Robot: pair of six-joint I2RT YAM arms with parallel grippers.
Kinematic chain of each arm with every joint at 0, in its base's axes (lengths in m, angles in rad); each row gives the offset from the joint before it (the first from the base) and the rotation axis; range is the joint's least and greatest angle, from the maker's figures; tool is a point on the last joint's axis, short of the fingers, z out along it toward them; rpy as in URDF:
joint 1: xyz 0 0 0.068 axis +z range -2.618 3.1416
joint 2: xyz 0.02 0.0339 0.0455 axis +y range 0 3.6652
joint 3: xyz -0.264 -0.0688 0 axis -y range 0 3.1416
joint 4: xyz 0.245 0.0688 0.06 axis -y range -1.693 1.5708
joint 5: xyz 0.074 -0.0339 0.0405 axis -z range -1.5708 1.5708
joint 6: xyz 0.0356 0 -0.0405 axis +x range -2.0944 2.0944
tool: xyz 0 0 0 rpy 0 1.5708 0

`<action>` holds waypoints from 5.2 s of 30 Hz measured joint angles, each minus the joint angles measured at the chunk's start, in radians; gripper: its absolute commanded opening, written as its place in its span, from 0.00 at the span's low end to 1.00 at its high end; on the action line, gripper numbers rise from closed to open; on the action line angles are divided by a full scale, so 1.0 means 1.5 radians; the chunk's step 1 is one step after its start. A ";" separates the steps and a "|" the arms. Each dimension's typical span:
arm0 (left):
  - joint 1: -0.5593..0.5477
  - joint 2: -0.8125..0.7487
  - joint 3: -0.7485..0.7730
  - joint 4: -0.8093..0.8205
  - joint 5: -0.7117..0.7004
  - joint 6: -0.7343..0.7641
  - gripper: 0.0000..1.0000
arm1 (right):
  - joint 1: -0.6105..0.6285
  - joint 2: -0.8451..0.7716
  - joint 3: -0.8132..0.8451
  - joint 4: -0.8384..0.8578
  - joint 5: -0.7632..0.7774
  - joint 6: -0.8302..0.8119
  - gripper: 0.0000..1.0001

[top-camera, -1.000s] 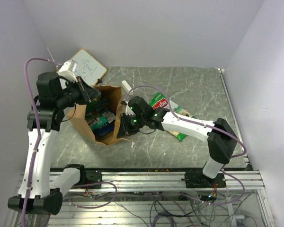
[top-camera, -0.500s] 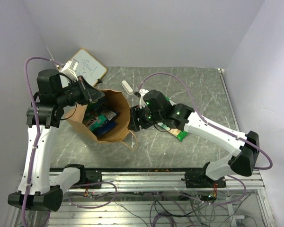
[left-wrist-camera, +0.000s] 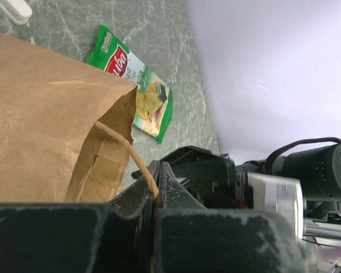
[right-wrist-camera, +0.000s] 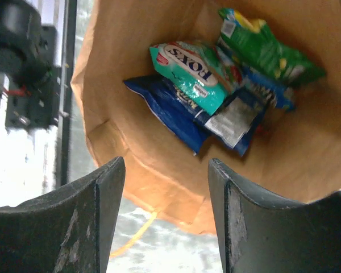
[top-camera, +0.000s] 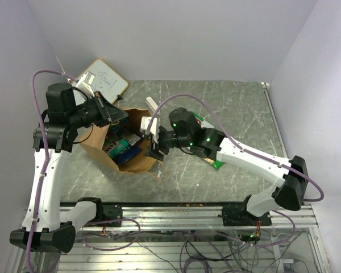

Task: Take the snacks out of the paper bag
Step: Adjust the paper bag at the center of the board, then adjust the snack in the paper bag.

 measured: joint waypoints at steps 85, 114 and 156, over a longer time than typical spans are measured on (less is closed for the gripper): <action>0.000 -0.007 0.028 -0.047 -0.068 -0.012 0.07 | 0.014 0.082 0.071 0.207 0.090 -0.256 0.00; 0.000 -0.022 0.032 -0.049 -0.093 -0.032 0.07 | 0.016 -0.194 0.004 0.112 0.105 -0.178 0.00; 0.000 0.079 0.160 -0.123 -0.070 0.049 0.07 | -0.052 0.034 -0.003 0.448 -0.206 -0.136 0.00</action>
